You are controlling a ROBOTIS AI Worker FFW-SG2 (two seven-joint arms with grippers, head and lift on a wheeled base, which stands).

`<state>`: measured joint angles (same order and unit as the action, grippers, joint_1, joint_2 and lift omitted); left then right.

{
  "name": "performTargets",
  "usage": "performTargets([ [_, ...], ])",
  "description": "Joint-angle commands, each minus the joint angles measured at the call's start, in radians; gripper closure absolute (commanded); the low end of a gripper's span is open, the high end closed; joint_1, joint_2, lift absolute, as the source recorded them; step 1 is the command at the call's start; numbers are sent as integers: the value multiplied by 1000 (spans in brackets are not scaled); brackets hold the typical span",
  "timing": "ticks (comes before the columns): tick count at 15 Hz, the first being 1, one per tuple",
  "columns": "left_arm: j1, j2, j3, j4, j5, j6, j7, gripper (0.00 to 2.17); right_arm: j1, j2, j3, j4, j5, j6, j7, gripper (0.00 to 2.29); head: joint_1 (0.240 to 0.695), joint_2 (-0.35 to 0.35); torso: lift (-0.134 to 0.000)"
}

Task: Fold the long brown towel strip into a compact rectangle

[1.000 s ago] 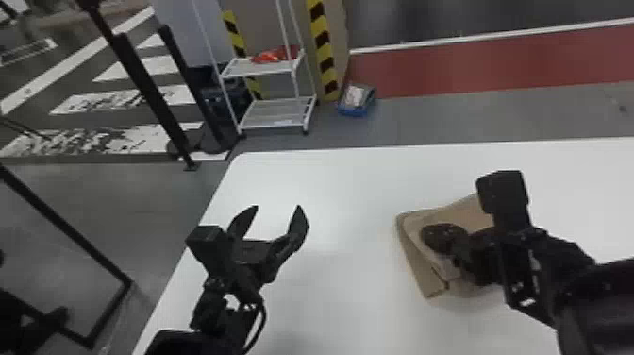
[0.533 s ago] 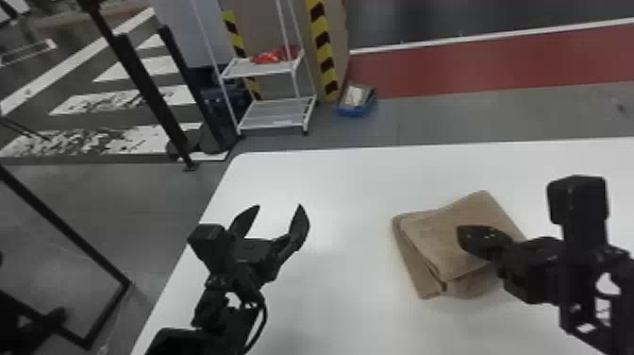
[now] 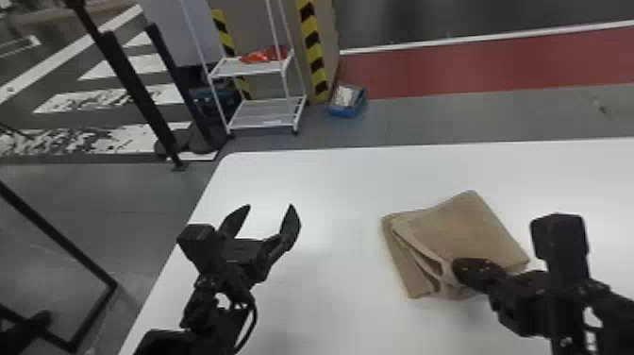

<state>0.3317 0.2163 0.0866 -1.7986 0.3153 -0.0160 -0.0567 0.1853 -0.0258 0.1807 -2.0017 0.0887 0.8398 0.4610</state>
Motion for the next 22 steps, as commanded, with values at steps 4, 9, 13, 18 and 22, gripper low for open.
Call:
performTargets([
  [4, 1, 3, -4, -2, 2, 0, 0, 73, 75, 0, -90, -195, -58, 37, 33, 1926, 695, 276, -125],
  [9, -7, 6, -4, 8, 8, 0, 0, 73, 161, 0, -225, -276, -58, 233, 102, 1926, 695, 241, -125],
  [13, -5, 5, -5, 15, 8, -6, 0, 73, 14, 7, -207, -155, -40, 325, 87, 1926, 695, 197, -125],
  [18, 4, 5, 4, 11, 10, -9, 0, 73, -152, 18, -130, 8, -38, 313, 4, 1926, 695, 209, -125],
  [22, 4, 3, 4, 10, 10, -9, 0, 73, -224, 27, -101, 149, -50, 74, -56, 1926, 695, 218, -125],
])
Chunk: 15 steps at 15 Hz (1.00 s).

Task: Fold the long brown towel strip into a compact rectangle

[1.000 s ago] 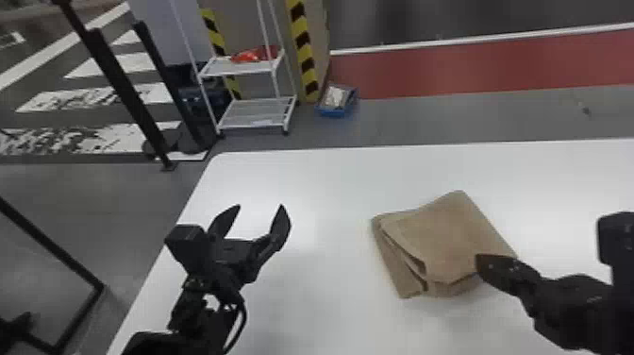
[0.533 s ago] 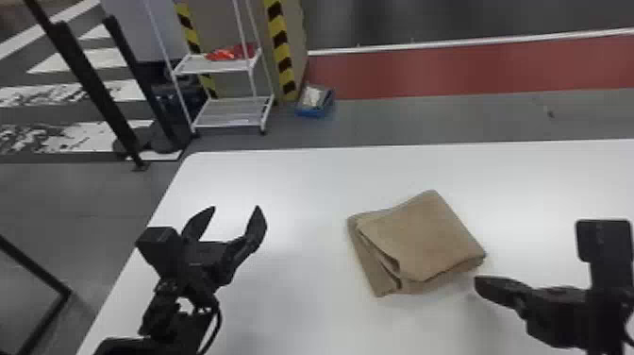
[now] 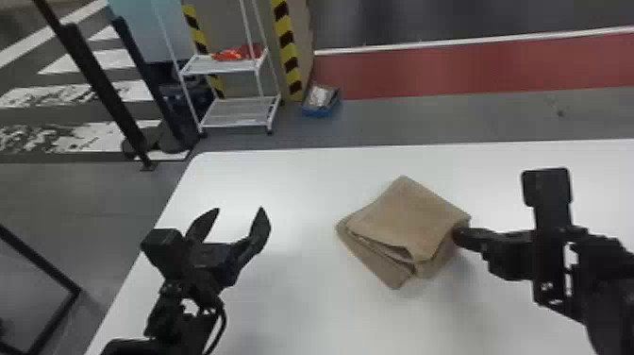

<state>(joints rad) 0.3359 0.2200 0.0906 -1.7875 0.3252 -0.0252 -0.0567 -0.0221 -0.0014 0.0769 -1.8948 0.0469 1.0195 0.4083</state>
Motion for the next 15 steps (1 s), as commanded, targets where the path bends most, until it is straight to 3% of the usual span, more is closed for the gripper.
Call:
performTargets([
  [1, 2, -1, 0, -3, 0, 0, 0, 73, -27, 2, 4, 68, -12, -155, -8, 1926, 695, 218, -125],
  [5, 2, -1, 0, -3, 0, 0, 0, 73, -91, 2, 26, 172, -18, -213, -32, 1926, 695, 217, -125],
  [7, 6, -2, 1, -6, 0, 0, 2, 73, -70, 2, 41, 154, -2, -210, -42, 1926, 695, 221, -125],
  [11, 8, -1, 6, -3, 0, 0, 0, 73, 93, 2, -22, -104, 11, -115, -71, 1926, 695, 220, -125],
  [15, -2, -4, 0, 7, 0, 0, 0, 73, 284, 2, -9, -382, -25, 5, 29, 1926, 695, 203, -125],
])
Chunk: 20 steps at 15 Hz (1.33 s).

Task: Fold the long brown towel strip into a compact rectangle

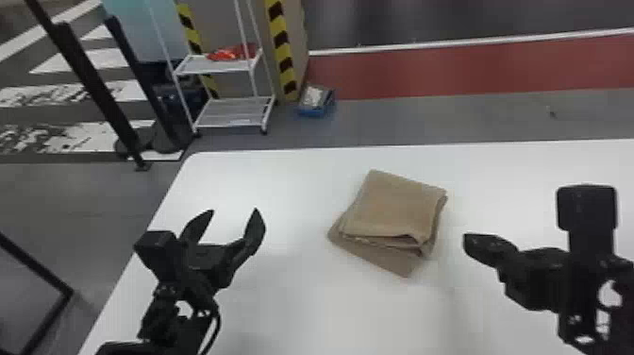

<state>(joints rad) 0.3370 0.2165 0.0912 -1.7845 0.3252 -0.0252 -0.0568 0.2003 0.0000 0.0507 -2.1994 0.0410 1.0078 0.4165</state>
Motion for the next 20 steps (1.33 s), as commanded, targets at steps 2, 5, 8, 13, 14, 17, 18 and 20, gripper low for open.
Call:
performTargets([
  [2, -3, 0, -4, 5, -2, 0, 0, 73, 65, 1, 89, -86, -20, 16, 51, 1926, 695, 243, -125],
  [5, 2, 1, -2, -1, -2, 3, 2, 73, -33, 1, 230, 58, 37, 25, 28, 1926, 695, 301, -125],
  [8, 8, 3, 2, -10, -2, 3, 2, 73, -145, 1, 302, 236, 60, 25, -13, 1926, 695, 350, -125],
  [13, 7, 6, -1, -12, 0, 3, 2, 73, -154, 1, 275, 259, 94, 75, -36, 1926, 695, 350, -125],
  [14, 5, 6, -4, -10, 0, 3, 0, 73, -148, 1, 258, 256, 103, 75, -39, 1926, 695, 350, -125],
  [17, 5, 6, -4, -12, 0, 3, 2, 73, -144, 1, 204, 228, 106, 78, -38, 1926, 695, 322, -125],
  [18, 5, 6, -4, -12, 0, 3, 2, 73, -142, 1, 190, 216, 103, 90, -38, 1926, 695, 311, -125],
  [20, 5, 6, -2, -12, -2, 3, 2, 73, -114, 1, 175, 171, 91, 87, -27, 1926, 695, 289, -125],
])
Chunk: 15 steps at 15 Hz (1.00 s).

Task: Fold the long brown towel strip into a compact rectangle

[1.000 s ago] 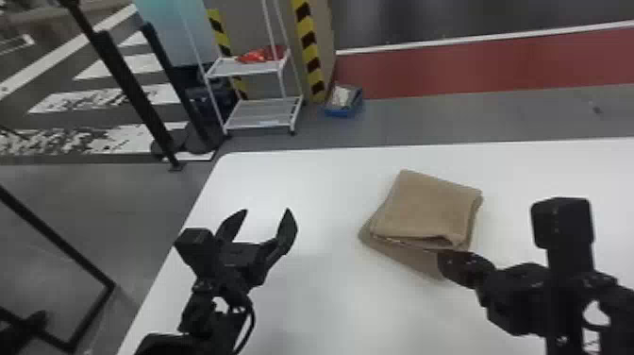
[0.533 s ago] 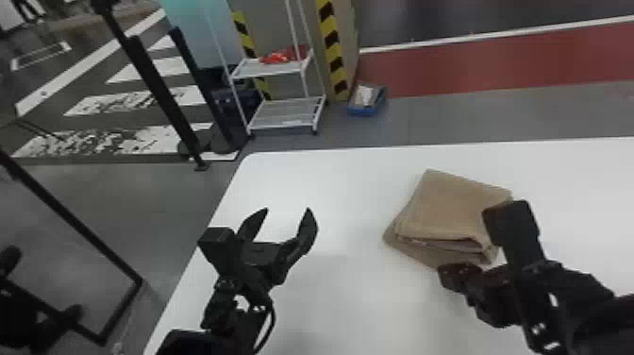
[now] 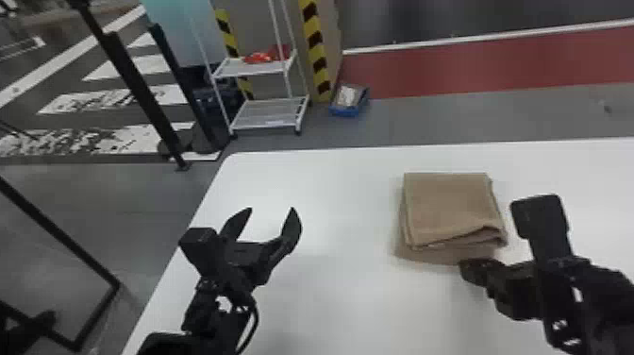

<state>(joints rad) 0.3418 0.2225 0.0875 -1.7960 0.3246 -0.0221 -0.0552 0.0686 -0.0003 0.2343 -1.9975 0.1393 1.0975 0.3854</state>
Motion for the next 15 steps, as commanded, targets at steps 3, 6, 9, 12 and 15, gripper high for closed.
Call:
performTargets([
  [3, 0, -2, 6, 0, -1, -3, -5, 70, 129, 1, -6, -176, -32, -147, 55, 1919, 695, 291, -125],
  [6, 0, -2, 8, 1, -1, -3, -17, 66, 224, 1, 8, -207, 8, -659, -77, 613, 695, 308, -125],
  [9, 2, 3, 34, 6, -6, -6, -78, 63, 252, 1, -4, -162, 5, -773, -169, 63, 695, 293, -125],
  [12, 17, 5, 55, 15, -9, -68, -114, 63, 303, 1, -52, -60, -10, -994, -266, 63, 695, 260, -125],
  [15, 22, 5, 60, 27, -6, -120, -117, 63, 350, 1, -69, -26, -18, -1055, -329, 63, 695, 249, -125],
])
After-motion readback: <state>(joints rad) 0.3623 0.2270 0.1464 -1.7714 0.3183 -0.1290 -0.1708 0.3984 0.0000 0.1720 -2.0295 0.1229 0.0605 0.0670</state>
